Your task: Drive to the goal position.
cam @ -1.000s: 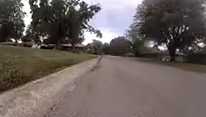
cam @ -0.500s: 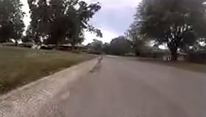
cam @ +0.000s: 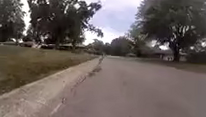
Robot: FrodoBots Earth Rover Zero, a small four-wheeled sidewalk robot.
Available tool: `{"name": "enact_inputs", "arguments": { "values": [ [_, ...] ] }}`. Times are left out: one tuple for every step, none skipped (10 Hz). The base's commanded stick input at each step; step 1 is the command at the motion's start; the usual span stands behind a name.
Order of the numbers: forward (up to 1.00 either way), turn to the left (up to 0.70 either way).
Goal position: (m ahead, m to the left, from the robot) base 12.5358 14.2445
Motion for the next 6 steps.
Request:
{"name": "enact_inputs", "arguments": {
  "values": [
    [0.70, 0.00],
    [0.70, 0.00],
    [0.70, 0.00],
    [0.70, 0.00],
    [0.70, 0.00],
    [0.70, 0.00]
  ]
}}
